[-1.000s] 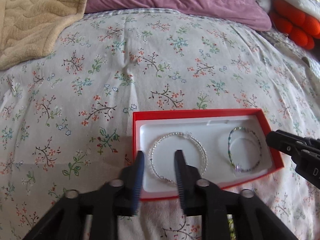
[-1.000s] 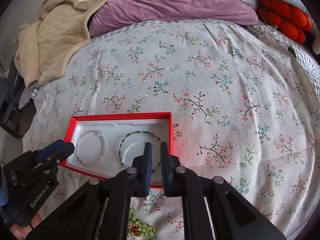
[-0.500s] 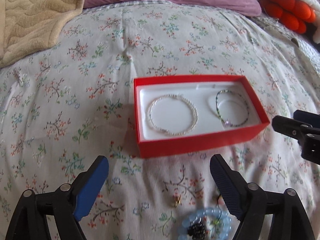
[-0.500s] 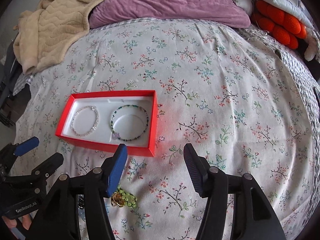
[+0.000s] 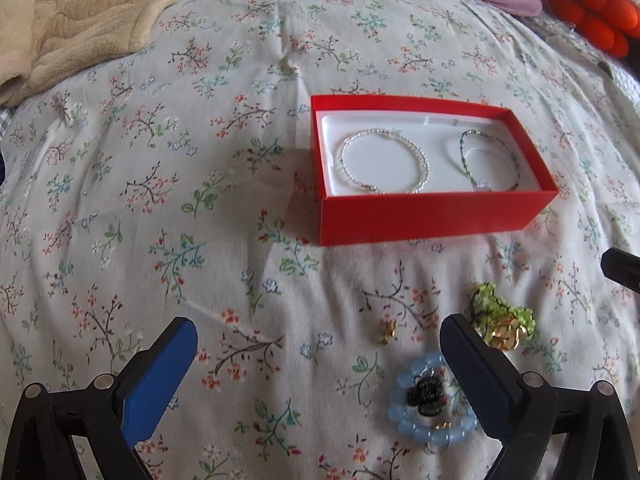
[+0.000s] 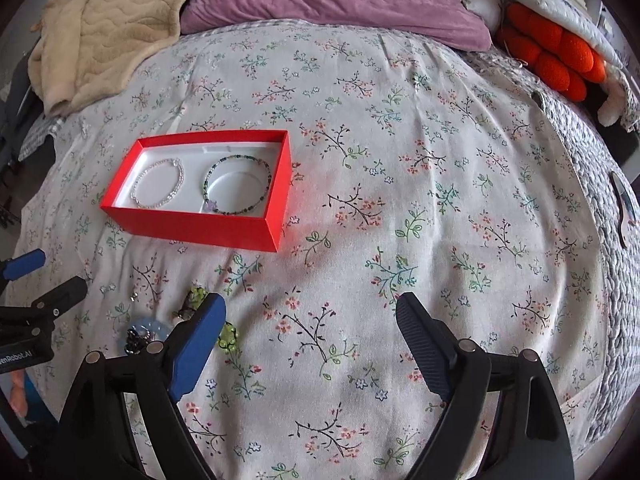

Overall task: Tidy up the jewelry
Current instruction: 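Withdraw both grippers from the box back toward the remaining jewelry, then grasp the black hair clip on the blue bracelet with the left gripper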

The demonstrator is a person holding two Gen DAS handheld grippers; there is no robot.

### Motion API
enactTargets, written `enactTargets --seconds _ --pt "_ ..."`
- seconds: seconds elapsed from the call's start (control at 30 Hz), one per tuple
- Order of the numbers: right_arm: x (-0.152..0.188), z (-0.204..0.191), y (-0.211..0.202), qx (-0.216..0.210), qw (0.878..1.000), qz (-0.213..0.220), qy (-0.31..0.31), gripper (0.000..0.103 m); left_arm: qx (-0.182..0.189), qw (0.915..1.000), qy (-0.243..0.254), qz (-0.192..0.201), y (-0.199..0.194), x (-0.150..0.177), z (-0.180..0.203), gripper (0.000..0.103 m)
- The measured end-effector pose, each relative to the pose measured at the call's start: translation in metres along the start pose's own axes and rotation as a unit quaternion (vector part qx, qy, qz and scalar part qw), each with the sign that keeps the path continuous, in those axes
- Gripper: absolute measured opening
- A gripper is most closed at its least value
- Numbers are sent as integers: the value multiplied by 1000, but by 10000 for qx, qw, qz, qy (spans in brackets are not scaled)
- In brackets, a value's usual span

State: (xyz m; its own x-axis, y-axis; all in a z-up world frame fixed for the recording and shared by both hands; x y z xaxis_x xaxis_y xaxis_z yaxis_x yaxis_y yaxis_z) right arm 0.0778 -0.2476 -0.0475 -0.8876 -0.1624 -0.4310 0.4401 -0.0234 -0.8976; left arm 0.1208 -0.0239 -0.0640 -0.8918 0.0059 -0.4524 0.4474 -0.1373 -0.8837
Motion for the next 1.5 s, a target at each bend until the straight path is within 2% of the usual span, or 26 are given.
enactTargets --seconds 0.67,0.8,1.0,1.03,1.13,1.3,1.4,1.47,1.5 --pt "53 -30 9 -57 9942 -304 -1034 90 -32 9995 278 -133 6 54 -24 102" --pt "64 -35 18 -163 9925 -368 -1151 90 -20 9988 489 -30 11 65 -29 102" --pt "83 -43 44 -262 9899 -550 -1281 90 6 9938 1106 65 29 84 -28 102" --pt "84 -44 46 -282 9900 -480 -1296 94 26 9929 1182 109 30 85 -27 102" --pt "82 -44 52 -309 9908 -363 -1267 103 158 9908 1319 250 30 84 -22 102" --pt "79 -40 60 -458 9929 -223 -1078 103 648 9902 1228 140 27 83 -9 102" --pt "76 -42 61 -418 9925 -248 -1118 103 1047 9851 1362 120 20 87 9 101" --pt "76 -42 62 -408 9923 -298 -1135 103 1124 9824 1482 159 16 88 20 100" --pt "76 -43 61 -410 9921 -338 -1141 103 1173 9813 1514 178 15 87 25 96"
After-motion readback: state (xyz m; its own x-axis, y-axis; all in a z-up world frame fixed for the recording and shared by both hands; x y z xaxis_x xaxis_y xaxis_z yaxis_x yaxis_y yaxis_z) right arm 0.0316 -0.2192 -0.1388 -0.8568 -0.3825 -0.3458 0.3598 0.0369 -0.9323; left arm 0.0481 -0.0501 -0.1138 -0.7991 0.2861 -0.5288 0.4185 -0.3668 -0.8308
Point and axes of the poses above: each gripper's, at about its wrist camera, not at the fingertips, and y roughly the way its jaws point, z to its right, x to its underside, the point moved 9 cm from there along y, roughly the way its jaws point, and after that the axes turned 13 degrees about -y, right-handed, at the moved point
